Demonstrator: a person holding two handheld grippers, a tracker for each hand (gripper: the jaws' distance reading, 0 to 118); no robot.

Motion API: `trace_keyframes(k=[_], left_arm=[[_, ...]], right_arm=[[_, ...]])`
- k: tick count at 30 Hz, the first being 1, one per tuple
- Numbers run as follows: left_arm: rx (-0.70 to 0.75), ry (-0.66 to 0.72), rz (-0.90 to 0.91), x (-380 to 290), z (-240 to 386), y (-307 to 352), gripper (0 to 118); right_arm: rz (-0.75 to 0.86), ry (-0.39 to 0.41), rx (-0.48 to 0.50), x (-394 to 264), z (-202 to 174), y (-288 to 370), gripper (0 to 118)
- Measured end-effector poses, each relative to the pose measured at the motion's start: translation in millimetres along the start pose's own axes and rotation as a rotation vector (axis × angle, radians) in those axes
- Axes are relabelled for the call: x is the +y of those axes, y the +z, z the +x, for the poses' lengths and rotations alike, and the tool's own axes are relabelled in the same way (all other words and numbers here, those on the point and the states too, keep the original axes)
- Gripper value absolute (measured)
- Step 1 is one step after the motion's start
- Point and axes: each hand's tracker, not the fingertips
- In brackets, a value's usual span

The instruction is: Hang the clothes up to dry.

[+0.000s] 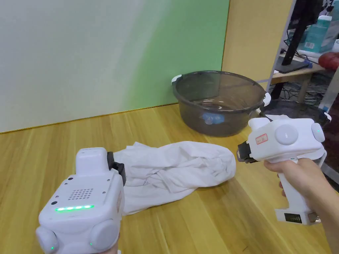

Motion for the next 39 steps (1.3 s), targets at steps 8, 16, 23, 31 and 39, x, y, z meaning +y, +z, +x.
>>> trace_keyframes(k=[8, 16, 23, 31, 39], left_arm=[[-0.014, 0.000, -0.042, -8.8, 3.2, -20.5, 3], [0.022, 0.009, -0.087, -17.0, -10.2, -31.2, 3], [0.019, 0.050, -0.191, -24.5, -34.1, -43.0, 3], [-0.061, 0.103, -0.393, -20.8, -92.8, -76.9, 3], [-0.073, 0.036, -0.496, -19.2, -85.0, -95.1, 3]], right_arm=[[-0.069, -0.064, 0.061, 23.6, 23.3, -37.0, 77], [-0.156, -0.033, 0.058, 32.8, 23.1, -71.6, 68], [-0.098, 0.027, 0.031, 19.8, 9.6, -78.0, 8], [-0.008, 0.073, -0.040, 8.6, -7.8, -61.1, 8], [0.051, 0.129, -0.076, 5.8, -41.5, -69.5, 8]])
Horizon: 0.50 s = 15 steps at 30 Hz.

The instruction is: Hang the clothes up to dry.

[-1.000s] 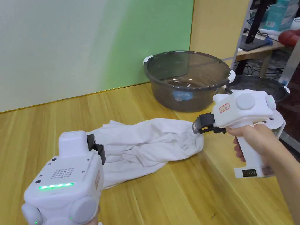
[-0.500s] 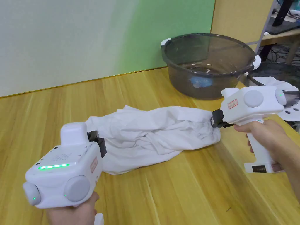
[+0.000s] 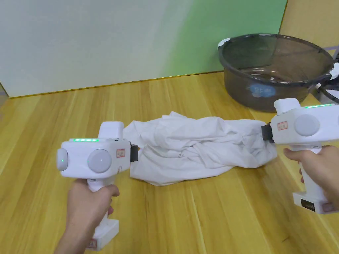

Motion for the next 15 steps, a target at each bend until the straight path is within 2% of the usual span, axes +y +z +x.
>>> trace_keyframes(k=[3, 4, 7, 8, 12, 15], left_arm=[[0.027, -0.046, -0.002, -2.0, 7.9, -1.4, 3], [0.001, -0.068, -0.051, -1.5, 8.4, -5.3, 11], [0.016, -0.078, 0.007, -7.1, 8.5, -6.7, 81], [0.025, -0.084, 0.000, -7.4, 8.7, -7.8, 86], [-0.031, -0.078, -0.098, -10.9, 1.1, -19.9, 86], [0.017, -0.137, -0.105, -17.9, 0.5, -25.3, 86]], right_arm=[[0.009, 0.005, 0.002, 0.5, -5.7, 3.0, 8], [0.014, 0.003, 0.011, 0.3, -6.8, 4.0, 8], [0.018, 0.011, 0.021, 0.8, -11.9, 5.6, 8], [0.023, 0.017, 0.024, 0.3, -13.0, 5.8, 8], [0.017, 0.027, 0.022, 0.9, -13.9, 4.3, 8], [0.016, 0.029, 0.023, 1.1, -13.3, 4.8, 8]])
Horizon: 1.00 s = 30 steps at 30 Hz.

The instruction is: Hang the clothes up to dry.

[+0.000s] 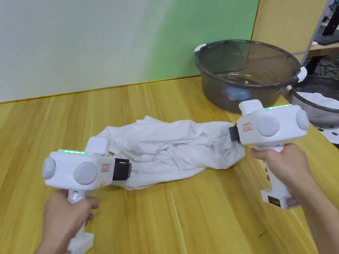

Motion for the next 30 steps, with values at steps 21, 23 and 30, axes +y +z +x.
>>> trace_keyframes(k=[21, 23, 30], left_arm=[[-0.004, 0.017, 0.255, -11.9, 15.6, 41.7, 9], [0.106, -0.039, 0.334, -3.0, 24.8, 59.3, 9], [0.076, 0.039, 0.570, 47.8, 27.9, 154.2, 9]], right_arm=[[0.266, 0.004, -0.006, -7.7, -15.7, 27.7, 8], [0.328, 0.007, 0.036, -1.1, -16.7, 35.6, 8], [0.580, -0.027, 0.070, 38.8, -36.8, 103.5, 8]])
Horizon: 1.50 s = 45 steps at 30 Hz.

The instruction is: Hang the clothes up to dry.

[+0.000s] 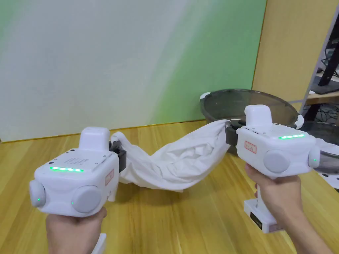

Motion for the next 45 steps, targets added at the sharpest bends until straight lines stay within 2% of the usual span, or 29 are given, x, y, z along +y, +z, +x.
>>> trace_keyframes(k=[2, 4, 5, 8, 9, 10, 13, 17, 20, 26, 29, 31, 32, 36, 41, 45], left_arm=[[-0.001, 0.066, 0.073, 28.8, -10.9, 20.5, 9], [0.075, 0.032, 0.160, 48.8, -17.9, 43.7, 9], [0.107, 0.059, 0.189, 57.6, -23.8, 55.9, 9], [0.148, 0.083, 0.251, 76.1, -38.1, 83.0, 9], [0.166, 0.068, 0.263, 80.7, -40.2, 90.1, 9], [0.162, 0.063, 0.293, 84.6, -42.5, 96.4, 9], [0.160, 0.071, 0.343, 96.2, -44.9, 116.1, 9], [0.236, 0.051, 0.416, 123.9, -40.9, 134.8, 9], [0.255, 0.053, 0.511, 147.8, -39.1, 153.2, 9], [0.300, 0.065, 0.711, 180.7, -34.1, 212.1, 9], [0.308, 0.063, 0.728, 191.5, -31.3, 240.0, 9], [0.283, 0.077, 0.776, 194.4, -32.1, 254.5, 9], [0.319, 0.059, 0.809, 194.4, -29.6, 257.3, 9], [0.296, 0.059, 0.779, 198.0, -36.2, 258.2, 9], [0.310, 0.079, 0.778, 196.2, -55.6, 231.8, 9], [0.282, 0.104, 0.724, 218.8, -83.2, 194.9, 9]], right_arm=[[0.066, -0.027, -0.026, 26.0, -2.6, 13.0, 8], [0.103, -0.083, -0.075, 49.3, -1.9, 24.3, 8], [0.130, -0.109, -0.088, 58.7, 0.3, 29.7, 8], [0.144, -0.134, -0.167, 80.3, 2.2, 43.9, 8], [0.198, -0.158, -0.135, 83.4, 2.5, 50.9, 8], [0.229, -0.153, -0.118, 88.1, 0.8, 59.1, 8], [0.340, -0.078, -0.152, 100.6, -16.8, 83.3, 8], [0.479, -0.084, -0.165, 130.6, -36.2, 114.0, 8], [0.555, -0.010, -0.176, 161.6, -49.1, 133.6, 8], [0.764, -0.003, -0.204, 205.5, -69.9, 187.9, 8], [0.838, 0.017, -0.206, 212.8, -81.5, 208.5, 8], [0.855, 0.026, -0.195, 213.2, -89.2, 215.6, 8], [0.861, 0.032, -0.189, 213.3, -93.1, 217.9, 8], [0.854, 0.040, -0.141, 216.6, -104.0, 213.9, 8], [0.845, 0.068, -0.115, 223.2, -118.4, 185.9, 8], [0.847, 0.110, -0.111, 248.7, -131.8, 149.5, 8]])
